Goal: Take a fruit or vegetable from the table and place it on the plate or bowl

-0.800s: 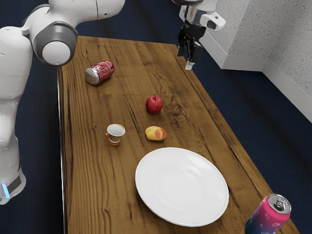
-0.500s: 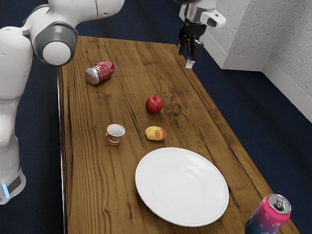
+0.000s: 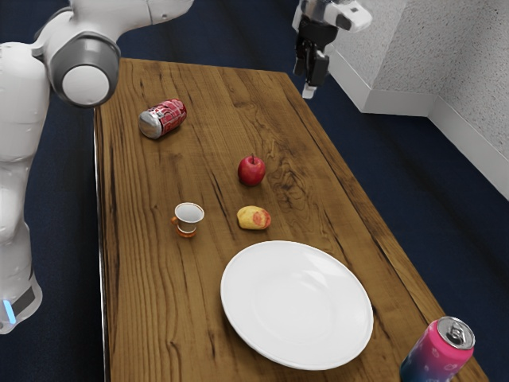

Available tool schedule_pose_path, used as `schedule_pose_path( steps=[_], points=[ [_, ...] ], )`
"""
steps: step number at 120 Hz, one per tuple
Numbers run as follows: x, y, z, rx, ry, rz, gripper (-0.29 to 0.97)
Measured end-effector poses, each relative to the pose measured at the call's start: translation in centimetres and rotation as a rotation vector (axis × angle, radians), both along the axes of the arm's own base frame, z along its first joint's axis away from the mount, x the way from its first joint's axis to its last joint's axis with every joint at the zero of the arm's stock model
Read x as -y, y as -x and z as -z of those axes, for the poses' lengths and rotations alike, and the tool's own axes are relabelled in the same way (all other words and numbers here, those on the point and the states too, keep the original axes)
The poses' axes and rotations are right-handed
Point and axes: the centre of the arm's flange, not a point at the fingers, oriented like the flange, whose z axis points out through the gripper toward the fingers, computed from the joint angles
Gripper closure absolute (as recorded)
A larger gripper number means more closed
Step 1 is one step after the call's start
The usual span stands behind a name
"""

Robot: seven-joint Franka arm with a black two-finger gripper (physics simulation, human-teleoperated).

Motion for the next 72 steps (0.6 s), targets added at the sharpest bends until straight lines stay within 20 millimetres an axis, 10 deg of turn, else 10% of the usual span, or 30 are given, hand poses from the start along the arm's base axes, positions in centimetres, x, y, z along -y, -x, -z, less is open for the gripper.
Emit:
schedule_pose_path(
  steps=[42, 72],
  points=[
    [-5.4, -3.6, 6.5, -0.068, 0.031, 0.268, 0.0],
    [-3.0, -5.0, 12.4, -0.103, 0.074, 0.506, 0.0]
  ],
)
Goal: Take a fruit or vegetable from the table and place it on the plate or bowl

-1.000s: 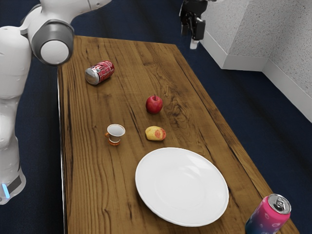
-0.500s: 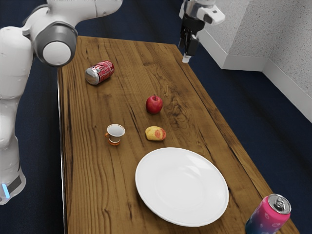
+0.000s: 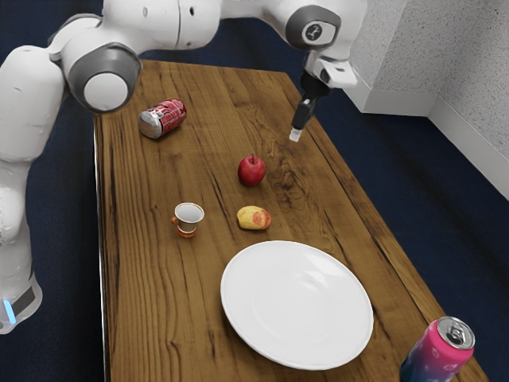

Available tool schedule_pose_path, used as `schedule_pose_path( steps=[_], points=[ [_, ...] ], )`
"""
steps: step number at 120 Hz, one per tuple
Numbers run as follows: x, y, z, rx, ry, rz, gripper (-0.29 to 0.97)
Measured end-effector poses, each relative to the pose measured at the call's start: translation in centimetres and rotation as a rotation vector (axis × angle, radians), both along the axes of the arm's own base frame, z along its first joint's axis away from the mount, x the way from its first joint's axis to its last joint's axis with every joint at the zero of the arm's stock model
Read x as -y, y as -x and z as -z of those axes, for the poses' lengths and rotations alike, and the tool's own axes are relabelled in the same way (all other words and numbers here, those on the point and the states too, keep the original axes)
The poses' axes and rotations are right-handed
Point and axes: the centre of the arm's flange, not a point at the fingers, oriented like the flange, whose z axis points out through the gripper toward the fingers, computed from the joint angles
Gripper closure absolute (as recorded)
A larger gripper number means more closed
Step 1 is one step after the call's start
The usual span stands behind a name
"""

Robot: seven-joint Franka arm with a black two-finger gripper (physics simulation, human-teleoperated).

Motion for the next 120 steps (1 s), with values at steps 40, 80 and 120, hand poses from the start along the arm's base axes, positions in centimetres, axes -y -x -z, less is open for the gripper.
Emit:
schedule_pose_path(
  steps=[40, 80, 120],
  points=[
    [-0.8, 0.9, 3.1, 0.061, -0.042, 0.172, 0.0],
    [-3.1, 0.1, 8.5, 0.008, -0.105, 0.259, 0.0],
    [-3.9, 2.1, 9.9, 0.018, -0.11, 0.31, 0.0]
  ],
)
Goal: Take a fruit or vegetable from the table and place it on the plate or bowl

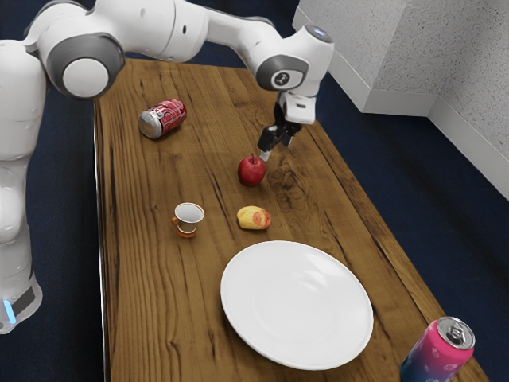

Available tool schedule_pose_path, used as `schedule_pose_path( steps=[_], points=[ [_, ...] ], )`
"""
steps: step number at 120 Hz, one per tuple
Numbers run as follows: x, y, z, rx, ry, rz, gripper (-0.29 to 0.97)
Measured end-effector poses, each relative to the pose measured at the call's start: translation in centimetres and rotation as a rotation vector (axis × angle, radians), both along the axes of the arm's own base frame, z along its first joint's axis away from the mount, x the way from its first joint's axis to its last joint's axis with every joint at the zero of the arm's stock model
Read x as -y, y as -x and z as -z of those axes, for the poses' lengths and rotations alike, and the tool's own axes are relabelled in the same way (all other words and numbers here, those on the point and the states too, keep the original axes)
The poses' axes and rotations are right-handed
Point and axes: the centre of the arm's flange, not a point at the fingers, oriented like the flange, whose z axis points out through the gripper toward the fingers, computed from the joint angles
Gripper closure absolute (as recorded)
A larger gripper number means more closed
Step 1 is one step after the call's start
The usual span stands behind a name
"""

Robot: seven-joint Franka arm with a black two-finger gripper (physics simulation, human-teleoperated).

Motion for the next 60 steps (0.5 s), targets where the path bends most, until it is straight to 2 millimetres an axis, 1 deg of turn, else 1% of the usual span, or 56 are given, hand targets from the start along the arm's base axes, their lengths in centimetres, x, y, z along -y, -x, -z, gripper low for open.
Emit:
schedule_pose_path(
  steps=[36, 60],
  points=[
    [0.0, 0.0, 1.1, 0.005, -0.001, 0.036, 0.0],
    [-0.7, 0.3, 1.5, 0.007, -0.003, 0.041, 0.0]
  ],
)
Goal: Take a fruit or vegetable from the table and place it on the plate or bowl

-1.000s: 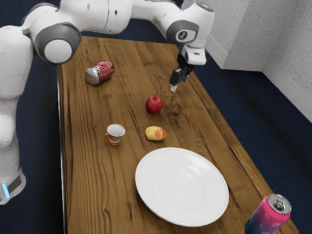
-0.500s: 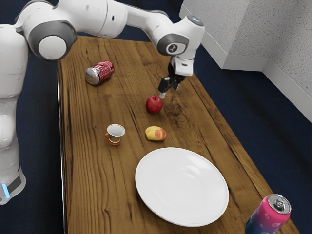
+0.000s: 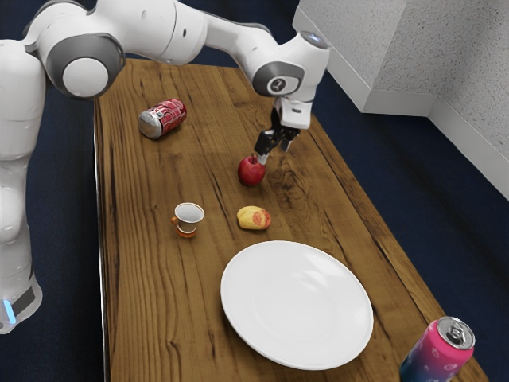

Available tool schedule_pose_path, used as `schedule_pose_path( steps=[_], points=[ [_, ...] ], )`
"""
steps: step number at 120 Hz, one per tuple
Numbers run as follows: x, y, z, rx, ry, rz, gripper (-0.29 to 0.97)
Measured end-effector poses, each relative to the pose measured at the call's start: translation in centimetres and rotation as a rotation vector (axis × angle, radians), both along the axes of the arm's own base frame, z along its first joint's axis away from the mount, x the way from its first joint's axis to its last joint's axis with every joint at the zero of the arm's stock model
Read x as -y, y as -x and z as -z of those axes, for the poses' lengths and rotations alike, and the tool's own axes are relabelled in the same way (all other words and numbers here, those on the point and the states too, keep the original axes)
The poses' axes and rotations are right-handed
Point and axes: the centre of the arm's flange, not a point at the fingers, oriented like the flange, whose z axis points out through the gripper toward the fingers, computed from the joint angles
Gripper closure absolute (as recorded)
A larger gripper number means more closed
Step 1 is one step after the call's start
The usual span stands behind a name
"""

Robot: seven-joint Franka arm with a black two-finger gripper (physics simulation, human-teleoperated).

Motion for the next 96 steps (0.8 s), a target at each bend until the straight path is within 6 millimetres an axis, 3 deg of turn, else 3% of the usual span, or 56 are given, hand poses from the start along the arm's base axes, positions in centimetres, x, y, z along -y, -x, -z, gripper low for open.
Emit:
schedule_pose_path(
  steps=[24, 40, 96],
  points=[
    [0.6, 2.1, -0.5, -0.003, 0.018, 0.013, 0.0],
    [0.7, 2.9, 0.5, -0.024, 0.026, 0.02, 0.0],
    [1.3, 2.4, 3.7, -0.056, 0.039, 0.04, 0.0]
  ],
)
